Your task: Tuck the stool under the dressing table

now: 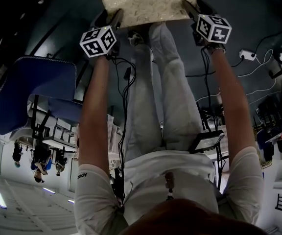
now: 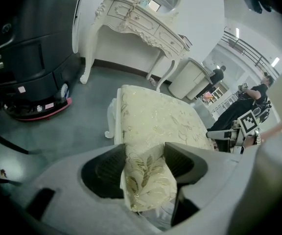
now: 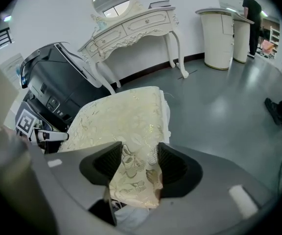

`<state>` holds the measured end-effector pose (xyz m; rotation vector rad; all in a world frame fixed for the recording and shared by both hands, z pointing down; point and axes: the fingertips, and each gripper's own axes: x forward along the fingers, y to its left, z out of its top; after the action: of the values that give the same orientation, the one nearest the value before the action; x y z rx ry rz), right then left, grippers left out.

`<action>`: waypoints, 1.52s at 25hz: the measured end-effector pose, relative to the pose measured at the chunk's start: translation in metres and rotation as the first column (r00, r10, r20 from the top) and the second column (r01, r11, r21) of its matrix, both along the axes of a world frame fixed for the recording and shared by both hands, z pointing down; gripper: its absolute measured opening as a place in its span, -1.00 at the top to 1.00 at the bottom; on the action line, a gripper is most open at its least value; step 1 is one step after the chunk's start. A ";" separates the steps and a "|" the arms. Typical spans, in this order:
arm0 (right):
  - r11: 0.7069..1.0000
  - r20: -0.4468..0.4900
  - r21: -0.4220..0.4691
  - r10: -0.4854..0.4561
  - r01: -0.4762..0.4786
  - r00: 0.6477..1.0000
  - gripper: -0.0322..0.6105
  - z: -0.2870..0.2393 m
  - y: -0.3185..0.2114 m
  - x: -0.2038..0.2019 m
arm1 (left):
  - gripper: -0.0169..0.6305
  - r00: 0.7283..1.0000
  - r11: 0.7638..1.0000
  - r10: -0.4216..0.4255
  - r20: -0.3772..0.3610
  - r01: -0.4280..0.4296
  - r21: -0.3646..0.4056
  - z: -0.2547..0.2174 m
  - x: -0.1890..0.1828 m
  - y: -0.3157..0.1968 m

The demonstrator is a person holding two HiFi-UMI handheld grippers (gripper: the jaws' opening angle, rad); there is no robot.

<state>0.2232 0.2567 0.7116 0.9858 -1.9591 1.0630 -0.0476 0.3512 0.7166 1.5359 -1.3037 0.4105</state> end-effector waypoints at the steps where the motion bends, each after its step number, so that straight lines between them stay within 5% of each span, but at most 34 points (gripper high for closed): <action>1: 1.000 0.003 0.001 -0.004 0.004 1.000 0.14 0.000 -0.008 0.000 | 0.14 1.000 1.000 -0.003 0.003 0.003 -0.003 0.000 0.000 -0.007; 16: 0.997 -0.001 0.015 -0.073 0.073 0.997 0.23 0.000 -0.118 0.000 | 0.14 0.999 0.998 -0.047 0.028 0.048 -0.031 0.002 0.004 -0.100; 38: 0.999 -0.045 0.046 0.008 -0.005 0.999 0.24 -0.005 -0.276 -0.054 | 0.15 1.000 0.998 0.002 0.019 -0.004 0.068 -0.006 -0.057 -0.278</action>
<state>0.1691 -0.0193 0.7068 1.0327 -1.9522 0.9949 -0.1051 0.0735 0.7106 1.5943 -1.3422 0.3868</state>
